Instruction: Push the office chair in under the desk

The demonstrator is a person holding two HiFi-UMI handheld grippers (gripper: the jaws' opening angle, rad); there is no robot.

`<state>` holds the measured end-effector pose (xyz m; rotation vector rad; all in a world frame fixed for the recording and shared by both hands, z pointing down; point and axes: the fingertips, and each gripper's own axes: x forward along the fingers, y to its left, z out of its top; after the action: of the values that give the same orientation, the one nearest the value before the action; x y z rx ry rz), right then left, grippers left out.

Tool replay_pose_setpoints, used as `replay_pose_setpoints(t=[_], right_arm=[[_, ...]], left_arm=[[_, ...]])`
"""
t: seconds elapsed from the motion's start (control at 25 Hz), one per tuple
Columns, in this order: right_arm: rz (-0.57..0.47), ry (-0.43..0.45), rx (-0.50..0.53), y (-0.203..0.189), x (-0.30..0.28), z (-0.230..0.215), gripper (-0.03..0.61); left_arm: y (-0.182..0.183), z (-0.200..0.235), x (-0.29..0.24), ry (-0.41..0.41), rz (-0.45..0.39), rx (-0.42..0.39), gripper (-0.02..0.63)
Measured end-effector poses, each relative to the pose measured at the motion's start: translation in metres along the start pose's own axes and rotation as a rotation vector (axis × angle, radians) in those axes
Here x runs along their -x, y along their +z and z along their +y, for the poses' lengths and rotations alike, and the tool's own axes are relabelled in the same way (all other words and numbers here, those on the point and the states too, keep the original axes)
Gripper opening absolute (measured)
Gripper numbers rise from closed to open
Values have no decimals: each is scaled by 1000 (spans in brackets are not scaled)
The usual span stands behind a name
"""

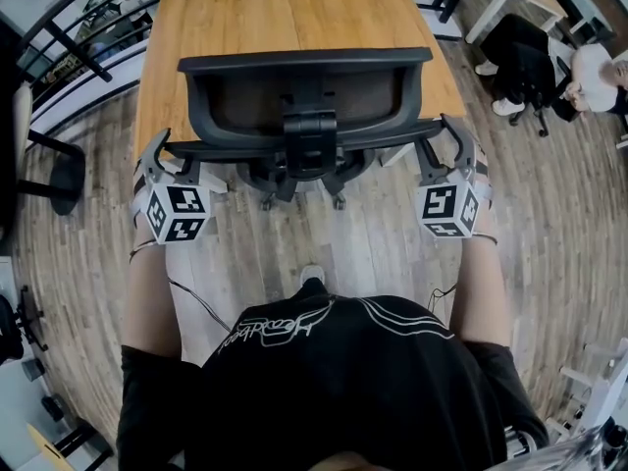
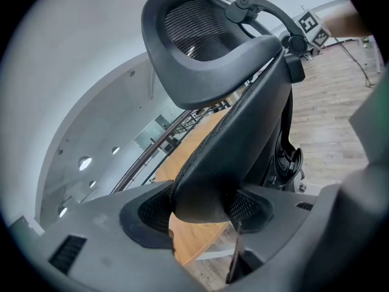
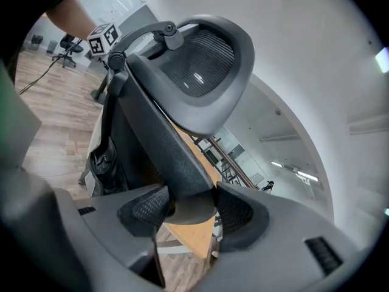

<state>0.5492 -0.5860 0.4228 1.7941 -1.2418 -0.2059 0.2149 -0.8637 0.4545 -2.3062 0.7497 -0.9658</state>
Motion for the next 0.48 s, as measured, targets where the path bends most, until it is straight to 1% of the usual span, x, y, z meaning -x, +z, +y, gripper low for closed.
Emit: replay_pose_setpoints(t=[0.48], right_arm=[[29,-51,-19,-1,-12,-2,261]], left_arm=[[-1,-7,0,-62,-25,-14,239]])
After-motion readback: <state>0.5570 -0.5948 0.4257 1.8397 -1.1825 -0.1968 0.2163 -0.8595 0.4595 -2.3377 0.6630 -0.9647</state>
